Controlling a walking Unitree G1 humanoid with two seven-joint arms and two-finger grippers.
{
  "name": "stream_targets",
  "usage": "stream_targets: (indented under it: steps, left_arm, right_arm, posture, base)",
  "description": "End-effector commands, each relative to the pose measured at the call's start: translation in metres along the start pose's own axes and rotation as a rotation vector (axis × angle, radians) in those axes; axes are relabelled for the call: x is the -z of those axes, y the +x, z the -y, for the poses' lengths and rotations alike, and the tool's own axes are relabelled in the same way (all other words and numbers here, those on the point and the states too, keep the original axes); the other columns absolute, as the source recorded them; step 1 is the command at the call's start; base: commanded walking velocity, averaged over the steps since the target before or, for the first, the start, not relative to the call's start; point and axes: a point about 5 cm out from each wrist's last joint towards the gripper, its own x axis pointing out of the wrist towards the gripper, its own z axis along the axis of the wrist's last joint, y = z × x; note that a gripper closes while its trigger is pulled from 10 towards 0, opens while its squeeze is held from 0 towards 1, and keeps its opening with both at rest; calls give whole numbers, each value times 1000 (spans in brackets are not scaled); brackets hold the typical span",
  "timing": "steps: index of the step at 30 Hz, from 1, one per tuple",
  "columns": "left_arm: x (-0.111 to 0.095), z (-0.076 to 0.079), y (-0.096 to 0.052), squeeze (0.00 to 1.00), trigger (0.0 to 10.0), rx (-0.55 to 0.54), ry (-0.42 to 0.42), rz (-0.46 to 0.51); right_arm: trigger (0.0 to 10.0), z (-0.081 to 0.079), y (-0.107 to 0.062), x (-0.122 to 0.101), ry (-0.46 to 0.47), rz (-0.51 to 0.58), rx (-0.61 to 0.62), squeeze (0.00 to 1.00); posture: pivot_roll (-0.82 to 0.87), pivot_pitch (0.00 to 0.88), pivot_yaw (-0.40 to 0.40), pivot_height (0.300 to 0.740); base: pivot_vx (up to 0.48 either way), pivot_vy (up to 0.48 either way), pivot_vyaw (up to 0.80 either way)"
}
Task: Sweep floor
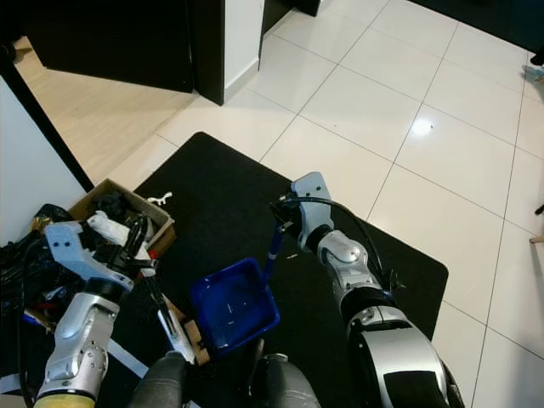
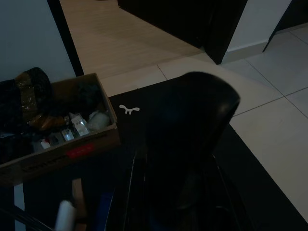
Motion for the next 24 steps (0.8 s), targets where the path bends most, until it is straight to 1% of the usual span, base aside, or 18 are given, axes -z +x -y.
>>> stream_targets:
  steps: [1,3,9,11,12,14,15,18,19,22,23,24]
  left_arm:
    - [9,13,5,0,10000,-11,-144,10]
    - [4,12,10,0,10000,-23,-149,39]
    - [-3,8,15,0,10000,-35,-152,71]
    - [-14,6,18,0,10000,-37,-155,104]
    - [-14,6,18,0,10000,-37,-155,104]
    - [-27,5,21,0,10000,-29,-149,139]
    - [-42,4,21,0,10000,2,-99,164]
    - [-54,2,21,0,10000,33,-49,178]
    - [-54,2,21,0,10000,33,-49,178]
    - [-74,2,18,0,10000,105,55,182]
    - [-86,2,13,0,10000,175,157,160]
    - [-90,2,12,0,10000,196,191,149]
  right_arm:
    - [10000,4,-5,7,-3,-33,4,0]
    - [10000,3,-5,7,-4,-33,4,0]
    - [10000,3,-4,5,-5,-31,1,0]
    - [10000,3,-3,5,-6,-30,1,0]
    - [10000,3,-3,5,-6,-30,1,0]
    - [10000,3,-3,5,-6,-30,2,0]
    - [10000,3,-3,5,-5,-30,2,0]
    - [10000,3,-3,5,-4,-30,2,0]
    - [10000,3,-3,5,-4,-30,2,0]
    - [10000,3,-4,6,-5,-32,1,0]
    - [10000,2,-4,6,-4,-33,0,0]
    - [10000,2,-4,7,-4,-34,0,0]
  posture:
    - [325,243,-133,740]
    - [324,243,-135,740]
    - [325,243,-136,740]
    - [328,243,-136,740]
    - [328,243,-136,740]
    - [330,243,-135,740]
    - [334,244,-133,740]
    - [333,246,-133,740]
    - [333,246,-133,740]
    - [337,248,-130,740]
    - [343,251,-129,740]
    - [343,251,-129,740]
  base:
    - [0,0,0]
    - [0,0,0]
    - [0,0,0]
    - [0,0,0]
    - [0,0,0]
    - [0,0,0]
    - [0,0,0]
    - [0,0,0]
    - [0,0,0]
    - [0,0,0]
    - [0,0,0]
    - [0,0,0]
